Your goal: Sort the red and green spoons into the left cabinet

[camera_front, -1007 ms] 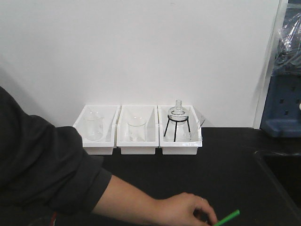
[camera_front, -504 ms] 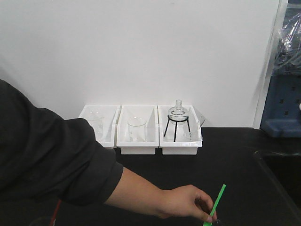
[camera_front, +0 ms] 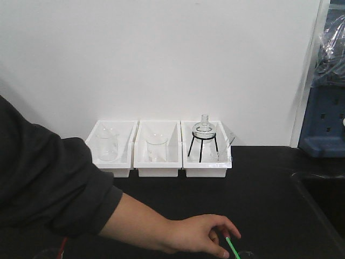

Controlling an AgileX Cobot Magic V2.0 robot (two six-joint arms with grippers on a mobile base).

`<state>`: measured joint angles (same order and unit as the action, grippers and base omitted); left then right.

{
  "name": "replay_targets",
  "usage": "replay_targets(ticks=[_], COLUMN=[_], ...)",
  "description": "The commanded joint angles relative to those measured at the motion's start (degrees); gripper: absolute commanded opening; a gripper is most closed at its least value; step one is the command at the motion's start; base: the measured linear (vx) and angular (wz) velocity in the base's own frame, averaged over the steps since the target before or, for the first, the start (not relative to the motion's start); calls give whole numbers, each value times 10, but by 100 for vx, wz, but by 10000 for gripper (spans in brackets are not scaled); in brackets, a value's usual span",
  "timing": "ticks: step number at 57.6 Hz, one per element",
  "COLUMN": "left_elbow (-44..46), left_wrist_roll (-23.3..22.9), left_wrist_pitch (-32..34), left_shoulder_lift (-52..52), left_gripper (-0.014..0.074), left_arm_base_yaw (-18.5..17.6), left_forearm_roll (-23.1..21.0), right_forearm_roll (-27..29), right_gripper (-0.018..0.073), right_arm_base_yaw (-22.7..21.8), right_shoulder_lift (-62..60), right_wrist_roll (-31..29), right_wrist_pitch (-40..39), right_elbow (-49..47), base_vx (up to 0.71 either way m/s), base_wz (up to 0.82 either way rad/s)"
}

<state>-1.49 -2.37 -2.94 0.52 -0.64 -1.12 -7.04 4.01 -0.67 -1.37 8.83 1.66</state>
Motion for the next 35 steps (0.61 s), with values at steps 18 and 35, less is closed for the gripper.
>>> replay_targets(ticks=[18,35], left_elbow=[1,1], left_wrist_roll=[0,0], left_wrist_pitch=[54,55], left_shoulder_lift=[6,6], left_gripper=[-6,-6], left_arm_base_yaw=[0,0], left_forearm_roll=[0,0], right_forearm_roll=[-3,-1], right_gripper=[-9,-9], right_arm_base_yaw=[0,0], right_shoulder_lift=[-7,-7], right_wrist_roll=[-4,2], right_wrist_pitch=[-92,-145], right_elbow=[6,5], base_vx=[0,0], base_wz=[0,0])
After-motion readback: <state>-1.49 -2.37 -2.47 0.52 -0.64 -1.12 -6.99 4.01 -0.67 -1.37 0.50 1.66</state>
